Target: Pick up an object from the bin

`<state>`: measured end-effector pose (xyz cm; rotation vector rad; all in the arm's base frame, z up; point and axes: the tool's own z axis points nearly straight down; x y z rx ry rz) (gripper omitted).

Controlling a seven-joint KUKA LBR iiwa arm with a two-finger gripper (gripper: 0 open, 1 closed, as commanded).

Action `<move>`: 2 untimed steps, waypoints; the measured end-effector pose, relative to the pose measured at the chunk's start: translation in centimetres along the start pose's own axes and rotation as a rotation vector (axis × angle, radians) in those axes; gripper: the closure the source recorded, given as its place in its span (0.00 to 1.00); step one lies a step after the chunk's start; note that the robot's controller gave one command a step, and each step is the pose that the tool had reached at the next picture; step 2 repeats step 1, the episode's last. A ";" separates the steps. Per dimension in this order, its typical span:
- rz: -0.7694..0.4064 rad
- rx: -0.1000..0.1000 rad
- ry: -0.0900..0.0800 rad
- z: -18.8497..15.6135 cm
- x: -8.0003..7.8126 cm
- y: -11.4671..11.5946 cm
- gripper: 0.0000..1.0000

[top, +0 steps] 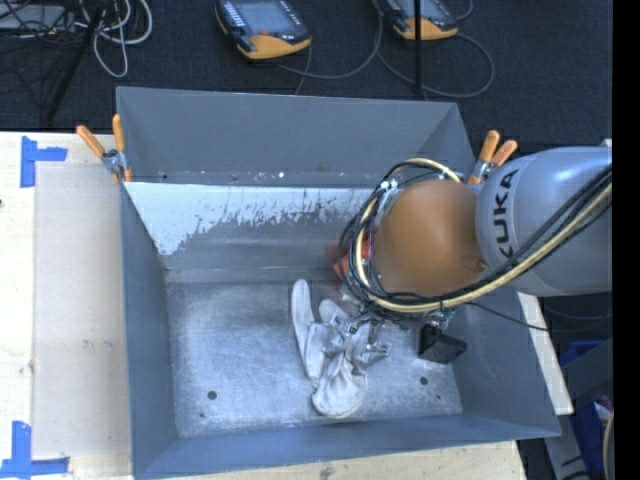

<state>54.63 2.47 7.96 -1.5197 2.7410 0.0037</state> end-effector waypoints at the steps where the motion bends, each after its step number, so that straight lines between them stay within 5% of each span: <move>1: 0.001 -0.007 0.007 -1.7 0.1 0.2 1.00; 2: 0.001 -0.007 0.007 -1.7 0.1 0.2 1.00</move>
Offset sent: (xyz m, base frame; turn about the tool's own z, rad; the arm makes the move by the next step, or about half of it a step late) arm 0.0000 0.0000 0.0484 0.0000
